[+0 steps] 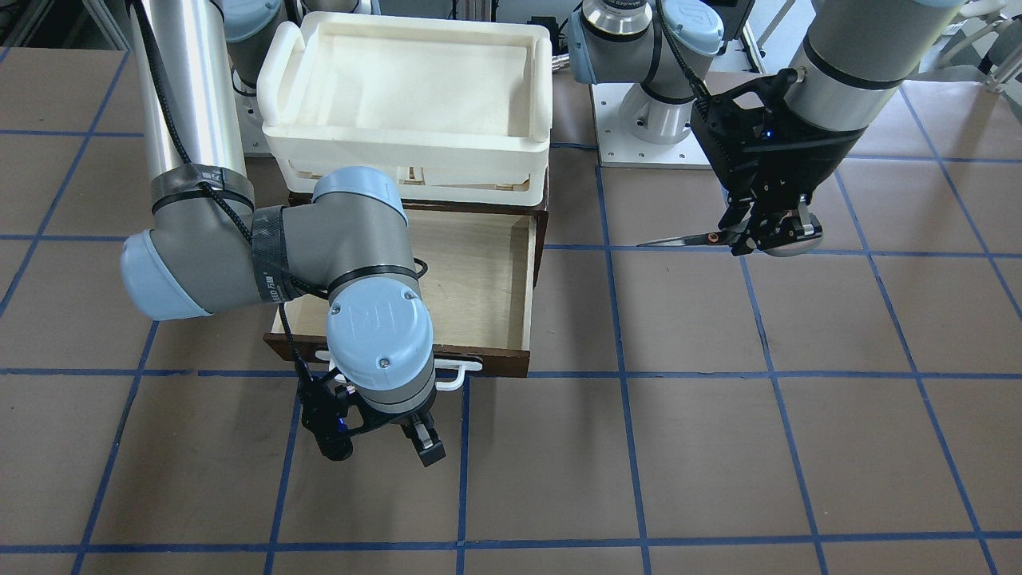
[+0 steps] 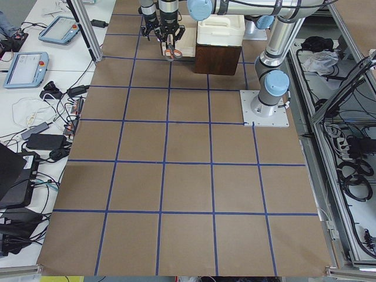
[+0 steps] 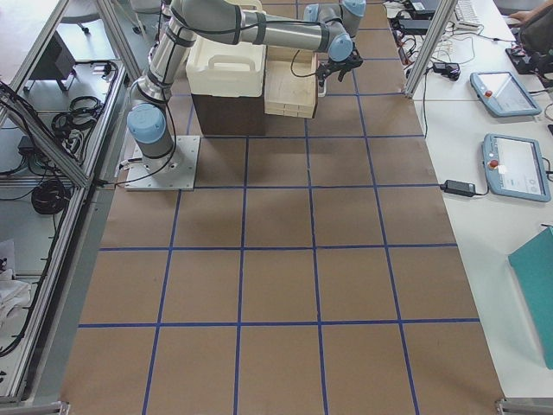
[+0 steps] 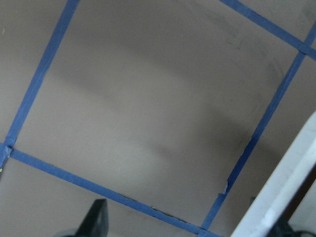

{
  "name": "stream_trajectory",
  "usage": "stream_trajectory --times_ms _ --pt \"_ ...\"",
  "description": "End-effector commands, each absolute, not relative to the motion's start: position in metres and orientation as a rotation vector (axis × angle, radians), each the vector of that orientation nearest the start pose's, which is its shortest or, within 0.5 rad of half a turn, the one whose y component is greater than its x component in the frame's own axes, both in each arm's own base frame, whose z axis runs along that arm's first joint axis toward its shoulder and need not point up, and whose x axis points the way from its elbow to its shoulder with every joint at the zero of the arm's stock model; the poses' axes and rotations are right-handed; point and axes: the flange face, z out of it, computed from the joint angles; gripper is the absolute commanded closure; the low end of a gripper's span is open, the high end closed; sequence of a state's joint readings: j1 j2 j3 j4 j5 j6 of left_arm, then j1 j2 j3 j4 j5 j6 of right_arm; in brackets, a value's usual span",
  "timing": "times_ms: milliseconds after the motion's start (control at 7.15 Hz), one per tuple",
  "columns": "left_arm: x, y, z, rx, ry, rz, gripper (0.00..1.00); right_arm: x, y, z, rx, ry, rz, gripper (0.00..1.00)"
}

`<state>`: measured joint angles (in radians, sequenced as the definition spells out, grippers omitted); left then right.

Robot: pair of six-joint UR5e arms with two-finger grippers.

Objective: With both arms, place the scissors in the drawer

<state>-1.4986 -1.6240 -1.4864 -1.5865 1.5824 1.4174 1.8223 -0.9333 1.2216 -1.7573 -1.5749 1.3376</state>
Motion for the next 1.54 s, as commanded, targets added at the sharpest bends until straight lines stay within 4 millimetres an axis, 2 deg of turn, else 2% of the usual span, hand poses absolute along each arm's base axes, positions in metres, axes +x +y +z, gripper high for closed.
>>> stream_trajectory --times_ms 0,140,280,419,559,699,839,979,1119,1398 --pt "-0.095 -0.524 0.501 1.951 2.438 -0.008 0.96 0.307 -0.65 0.295 1.657 2.755 0.119 0.0" --pt "-0.095 -0.524 0.501 1.951 2.438 -0.008 0.96 0.304 -0.642 0.313 1.651 2.735 0.103 0.0" --pt "-0.095 -0.525 0.5 1.95 2.44 -0.006 0.96 0.304 -0.636 0.315 1.673 2.729 0.104 0.0" --pt "-0.095 -0.525 0.5 1.95 2.44 -0.006 0.96 0.302 -0.631 0.302 1.688 2.738 0.137 0.0" --pt "-0.095 -0.525 0.499 1.947 2.445 -0.006 0.96 0.301 -0.631 0.298 1.693 2.741 0.139 0.0" --pt "-0.095 -0.525 0.499 1.945 2.446 -0.006 0.96 0.301 -0.63 0.298 1.698 2.741 0.135 0.06" --pt "-0.095 -0.525 0.499 1.946 2.447 -0.008 0.96 0.3 -0.631 0.299 1.694 2.739 0.137 0.06" --pt "-0.095 -0.525 0.499 1.946 2.447 -0.008 0.96 0.301 -0.631 0.301 1.686 2.739 0.138 0.0" --pt "-0.095 -0.525 0.499 1.946 2.447 -0.008 0.96 0.301 -0.631 0.301 1.683 2.739 0.139 0.0" --pt "-0.095 -0.525 0.499 1.945 2.449 -0.009 0.96 0.303 -0.631 0.287 1.69 2.731 0.196 0.0"
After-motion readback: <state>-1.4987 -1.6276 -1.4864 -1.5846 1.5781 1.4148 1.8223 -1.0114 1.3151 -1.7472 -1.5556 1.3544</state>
